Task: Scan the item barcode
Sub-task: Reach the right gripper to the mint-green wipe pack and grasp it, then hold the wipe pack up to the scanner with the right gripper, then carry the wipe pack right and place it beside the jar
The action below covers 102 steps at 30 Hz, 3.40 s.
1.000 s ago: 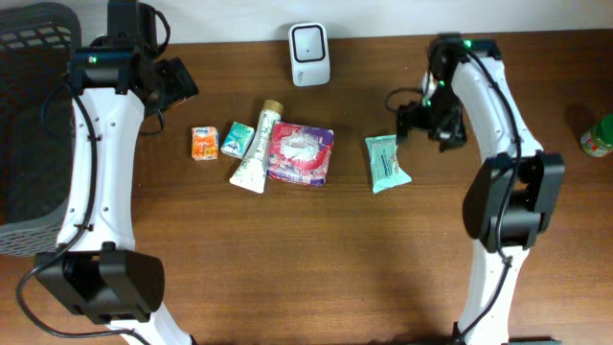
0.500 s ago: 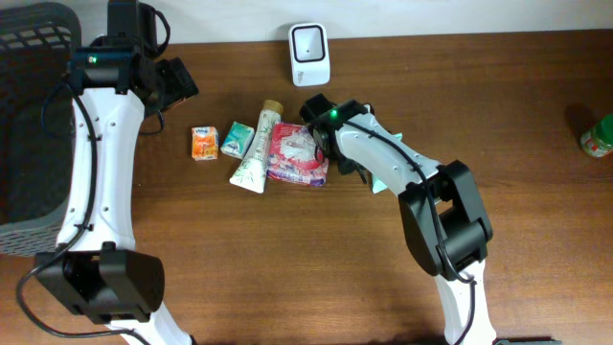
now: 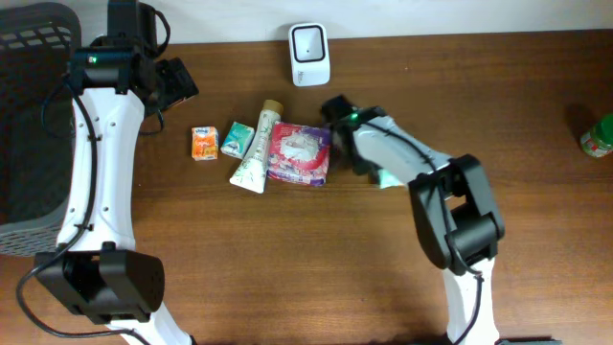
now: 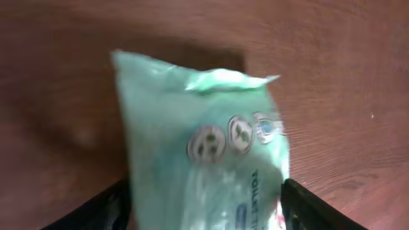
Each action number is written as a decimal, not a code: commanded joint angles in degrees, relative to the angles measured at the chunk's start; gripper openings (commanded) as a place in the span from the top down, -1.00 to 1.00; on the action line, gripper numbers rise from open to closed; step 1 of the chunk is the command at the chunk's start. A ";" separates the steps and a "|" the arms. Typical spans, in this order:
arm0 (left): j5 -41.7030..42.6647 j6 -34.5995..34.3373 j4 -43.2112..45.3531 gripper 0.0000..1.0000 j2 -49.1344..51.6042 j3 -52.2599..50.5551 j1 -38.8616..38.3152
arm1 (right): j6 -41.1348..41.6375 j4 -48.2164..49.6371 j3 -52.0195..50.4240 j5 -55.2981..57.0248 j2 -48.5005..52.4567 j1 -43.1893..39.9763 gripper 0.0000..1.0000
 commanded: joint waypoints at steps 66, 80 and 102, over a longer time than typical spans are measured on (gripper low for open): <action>-0.42 -0.55 -0.09 -0.98 0.04 -0.07 -0.02 | -39.19 30.03 30.03 -2.86 4.31 1.57 0.52; -0.39 -0.55 -0.09 -0.99 0.02 -0.07 -0.02 | -46.47 44.17 30.16 4.55 12.31 5.55 0.54; -0.42 -0.55 -0.09 -0.98 0.02 -0.07 -0.02 | -20.90 2.75 29.73 1.66 9.38 -44.68 0.54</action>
